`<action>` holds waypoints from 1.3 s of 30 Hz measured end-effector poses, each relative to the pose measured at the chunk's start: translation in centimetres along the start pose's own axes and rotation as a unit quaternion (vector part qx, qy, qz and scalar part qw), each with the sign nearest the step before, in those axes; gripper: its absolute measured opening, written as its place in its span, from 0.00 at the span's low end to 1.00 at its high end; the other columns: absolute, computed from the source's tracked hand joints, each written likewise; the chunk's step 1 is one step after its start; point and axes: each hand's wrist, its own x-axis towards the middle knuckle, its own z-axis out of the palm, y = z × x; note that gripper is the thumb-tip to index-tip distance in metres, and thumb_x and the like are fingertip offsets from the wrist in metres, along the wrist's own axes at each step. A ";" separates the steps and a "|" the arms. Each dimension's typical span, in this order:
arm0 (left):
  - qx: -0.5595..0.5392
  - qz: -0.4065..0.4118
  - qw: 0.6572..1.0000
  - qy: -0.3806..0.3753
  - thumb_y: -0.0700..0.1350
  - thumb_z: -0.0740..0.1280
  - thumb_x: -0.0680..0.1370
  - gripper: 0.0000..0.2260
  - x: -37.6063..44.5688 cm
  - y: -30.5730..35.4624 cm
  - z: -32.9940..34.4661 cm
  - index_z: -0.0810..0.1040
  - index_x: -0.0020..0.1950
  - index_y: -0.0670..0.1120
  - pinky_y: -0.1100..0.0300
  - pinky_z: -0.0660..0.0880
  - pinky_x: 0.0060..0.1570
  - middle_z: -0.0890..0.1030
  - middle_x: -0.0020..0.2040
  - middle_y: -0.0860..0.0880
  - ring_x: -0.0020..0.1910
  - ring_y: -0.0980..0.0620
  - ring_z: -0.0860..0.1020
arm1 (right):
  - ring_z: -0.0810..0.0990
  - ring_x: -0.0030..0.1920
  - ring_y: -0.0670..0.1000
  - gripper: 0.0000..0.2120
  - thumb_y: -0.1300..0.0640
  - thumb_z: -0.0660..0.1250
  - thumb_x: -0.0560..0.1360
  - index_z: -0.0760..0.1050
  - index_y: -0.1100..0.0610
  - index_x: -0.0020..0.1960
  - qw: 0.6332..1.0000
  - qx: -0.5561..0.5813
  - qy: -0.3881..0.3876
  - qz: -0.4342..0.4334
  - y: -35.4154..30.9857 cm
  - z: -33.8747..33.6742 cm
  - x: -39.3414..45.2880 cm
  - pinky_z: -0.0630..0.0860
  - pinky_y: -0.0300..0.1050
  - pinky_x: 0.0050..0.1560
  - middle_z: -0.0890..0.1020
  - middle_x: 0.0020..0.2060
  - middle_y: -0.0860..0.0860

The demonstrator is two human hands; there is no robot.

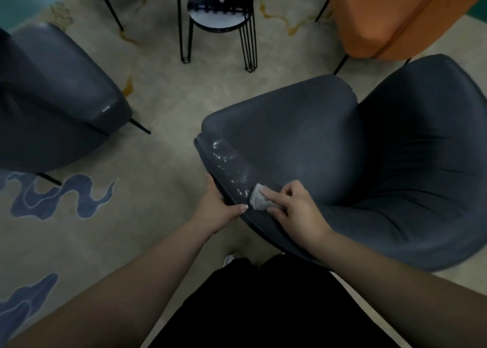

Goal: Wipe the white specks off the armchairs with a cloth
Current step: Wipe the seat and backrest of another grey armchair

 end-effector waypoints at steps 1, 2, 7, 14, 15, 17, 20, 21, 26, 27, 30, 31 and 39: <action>-0.021 -0.003 1.000 -0.004 0.39 0.76 0.70 0.41 -0.1 0.1 0.1 0.54 0.72 0.57 0.69 0.74 0.30 0.80 0.58 0.48 0.46 0.53 0.82 | 0.71 0.45 0.50 0.22 0.60 0.72 0.72 0.77 0.43 0.63 1.000 -0.009 -0.006 -0.010 0.5 -0.7 -0.9 0.73 0.42 0.50 0.69 0.44 0.51; -0.043 -0.004 0.999 -0.008 0.36 0.75 0.70 0.40 -0.2 0.1 0.2 0.55 0.69 0.60 0.69 0.74 0.30 0.80 0.58 0.47 0.44 0.56 0.82 | 0.71 0.44 0.51 0.22 0.60 0.73 0.72 0.77 0.43 0.62 1.000 -0.014 -0.008 -0.013 0.8 -1.1 -1.6 0.74 0.44 0.49 0.69 0.44 0.51; -0.090 -0.020 0.996 0.000 0.31 0.72 0.71 0.40 -0.6 0.6 0.8 0.56 0.66 0.64 0.64 0.76 0.32 0.78 0.60 0.44 0.49 0.52 0.80 | 0.71 0.47 0.56 0.20 0.61 0.69 0.74 0.76 0.50 0.65 0.998 -0.025 -0.040 -0.029 -0.4 0.1 1.4 0.74 0.51 0.51 0.67 0.46 0.55; -0.098 -0.043 0.994 0.031 0.33 0.70 0.74 0.42 -1.3 0.8 1.5 0.52 0.75 0.62 0.56 0.79 0.36 0.77 0.63 0.46 0.56 0.47 0.79 | 0.70 0.49 0.52 0.23 0.58 0.69 0.75 0.72 0.46 0.68 0.993 -0.038 -0.106 -0.041 1.1 -1.6 1.0 0.70 0.40 0.54 0.66 0.47 0.52; -0.108 -0.043 0.993 0.033 0.33 0.69 0.75 0.42 -1.2 0.9 1.4 0.50 0.77 0.61 0.49 0.80 0.43 0.76 0.65 0.45 0.58 0.45 0.79 | 0.70 0.47 0.52 0.23 0.59 0.70 0.74 0.73 0.47 0.67 0.994 -0.036 -0.090 -0.044 1.3 -1.8 0.2 0.71 0.39 0.52 0.66 0.46 0.52; -0.136 -0.046 0.989 0.040 0.33 0.66 0.77 0.39 -0.8 1.0 0.7 0.50 0.78 0.58 0.39 0.77 0.54 0.73 0.69 0.43 0.59 0.42 0.78 | 0.71 0.45 0.52 0.23 0.61 0.72 0.72 0.76 0.48 0.65 0.997 -0.034 -0.066 -0.031 1.5 -1.7 -0.3 0.73 0.43 0.51 0.67 0.45 0.52; -0.142 -0.022 0.989 0.044 0.32 0.64 0.78 0.35 0.3 1.4 -0.7 0.55 0.78 0.56 0.41 0.76 0.55 0.72 0.70 0.45 0.55 0.45 0.79 | 0.71 0.46 0.53 0.22 0.63 0.72 0.72 0.76 0.50 0.64 0.999 -0.019 -0.041 -0.010 0.4 -0.1 1.2 0.75 0.49 0.51 0.67 0.45 0.52; -0.138 -0.016 0.989 0.041 0.32 0.63 0.78 0.34 0.9 1.7 -1.3 0.55 0.78 0.56 0.47 0.78 0.50 0.73 0.69 0.46 0.52 0.48 0.80 | 0.71 0.47 0.54 0.22 0.63 0.72 0.72 0.76 0.50 0.65 0.999 -0.012 -0.036 -0.009 -0.4 0.6 2.1 0.75 0.50 0.52 0.67 0.45 0.53; -0.099 -0.058 0.993 0.021 0.39 0.65 0.80 0.36 4.3 2.3 -5.3 0.46 0.79 0.55 0.54 0.78 0.42 0.65 0.75 0.47 0.67 0.45 0.73 | 0.71 0.46 0.53 0.23 0.62 0.71 0.72 0.76 0.48 0.65 0.999 0.002 -0.019 0.031 -2.2 1.8 3.8 0.74 0.47 0.52 0.67 0.45 0.53; -0.086 -0.061 0.994 0.016 0.39 0.65 0.80 0.36 5.0 2.5 -6.2 0.45 0.79 0.54 0.55 0.78 0.42 0.62 0.76 0.46 0.70 0.45 0.70 | 0.72 0.44 0.52 0.23 0.63 0.72 0.71 0.77 0.49 0.64 0.999 -0.002 -0.013 0.030 -2.0 1.5 3.1 0.75 0.47 0.50 0.68 0.44 0.53; -0.069 -0.051 0.996 -0.010 0.40 0.64 0.80 0.36 7.1 3.4 -8.7 0.44 0.79 0.53 0.58 0.77 0.42 0.60 0.78 0.47 0.71 0.45 0.69 | 0.72 0.41 0.50 0.25 0.65 0.75 0.68 0.78 0.49 0.62 0.999 -0.012 0.000 0.053 -1.9 0.8 1.1 0.76 0.45 0.47 0.69 0.42 0.51; -0.057 -0.043 0.997 -0.025 0.39 0.64 0.80 0.35 7.9 3.8 -9.4 0.45 0.79 0.54 0.57 0.76 0.43 0.61 0.77 0.48 0.70 0.46 0.70 | 0.72 0.42 0.50 0.24 0.65 0.75 0.68 0.79 0.49 0.62 0.997 -0.015 0.010 0.072 -2.1 1.1 1.3 0.76 0.45 0.48 0.69 0.43 0.51; 0.082 -0.023 0.989 -0.122 0.35 0.65 0.78 0.33 12.0 4.6 -10.7 0.56 0.78 0.54 0.58 0.78 0.41 0.72 0.70 0.46 0.59 0.43 0.79 | 0.72 0.46 0.52 0.23 0.61 0.72 0.72 0.76 0.48 0.64 0.988 0.006 0.057 0.141 -5.5 4.2 6.1 0.72 0.42 0.54 0.69 0.45 0.52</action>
